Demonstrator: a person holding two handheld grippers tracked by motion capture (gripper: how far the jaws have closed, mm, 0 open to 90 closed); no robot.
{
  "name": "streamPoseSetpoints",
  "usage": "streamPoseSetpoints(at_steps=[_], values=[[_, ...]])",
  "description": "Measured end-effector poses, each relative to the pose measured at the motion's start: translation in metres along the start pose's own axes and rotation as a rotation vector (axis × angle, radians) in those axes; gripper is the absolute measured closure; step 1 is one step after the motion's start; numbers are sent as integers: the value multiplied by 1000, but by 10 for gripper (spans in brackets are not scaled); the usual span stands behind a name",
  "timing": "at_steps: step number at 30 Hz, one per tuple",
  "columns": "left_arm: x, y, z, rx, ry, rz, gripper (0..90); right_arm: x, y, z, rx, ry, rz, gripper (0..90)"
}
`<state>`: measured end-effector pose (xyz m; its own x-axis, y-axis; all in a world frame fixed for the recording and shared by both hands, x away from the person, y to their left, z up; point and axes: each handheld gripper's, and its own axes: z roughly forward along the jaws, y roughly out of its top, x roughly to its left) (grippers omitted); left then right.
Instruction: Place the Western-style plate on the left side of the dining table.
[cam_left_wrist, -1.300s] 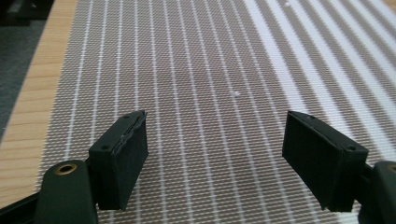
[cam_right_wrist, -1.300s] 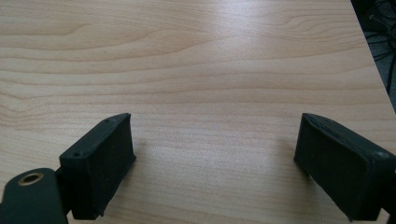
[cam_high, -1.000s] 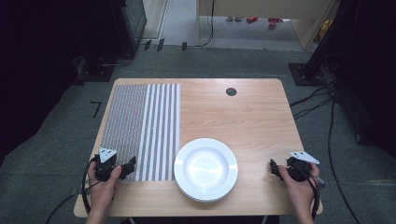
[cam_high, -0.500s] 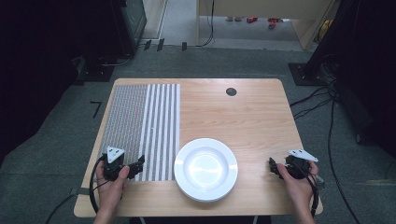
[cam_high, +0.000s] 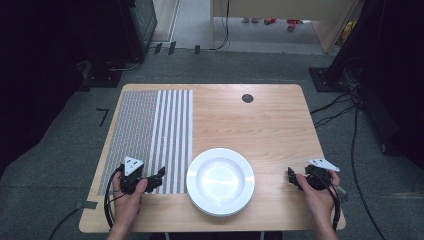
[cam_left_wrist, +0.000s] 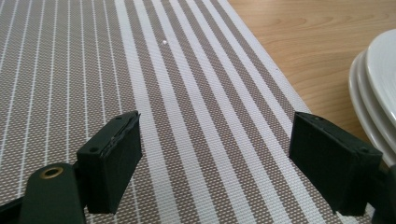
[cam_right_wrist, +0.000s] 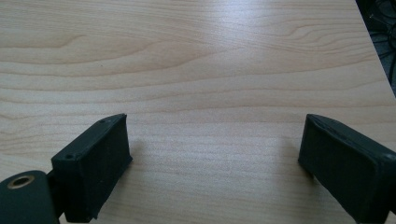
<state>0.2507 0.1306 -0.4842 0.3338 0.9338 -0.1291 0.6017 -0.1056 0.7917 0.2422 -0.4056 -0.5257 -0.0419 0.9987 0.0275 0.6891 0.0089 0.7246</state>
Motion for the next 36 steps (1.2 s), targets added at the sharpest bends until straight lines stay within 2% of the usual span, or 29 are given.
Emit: streamPoseSetpoints(at_steps=[9, 20, 26, 32, 36], values=[[-12, 2, -1, -10, -45, -1, 174, 0, 0, 0, 0, 0, -1, 84], [-19, 3, 3, -3, -81, -2, 170, 0, 0, 0, 0, 0, -1, 84], [-23, 12, 4, -19, -77, -8, 170, 0, 0, 0, 0, 1, -2, 84], [-32, 21, 6, -18, -76, 11, 156, 3, 3, 3, -2, -23, 19, 83], [-36, 30, 8, -24, -91, -4, 156, 3, 3, 4, -1, -26, 25, 83]])
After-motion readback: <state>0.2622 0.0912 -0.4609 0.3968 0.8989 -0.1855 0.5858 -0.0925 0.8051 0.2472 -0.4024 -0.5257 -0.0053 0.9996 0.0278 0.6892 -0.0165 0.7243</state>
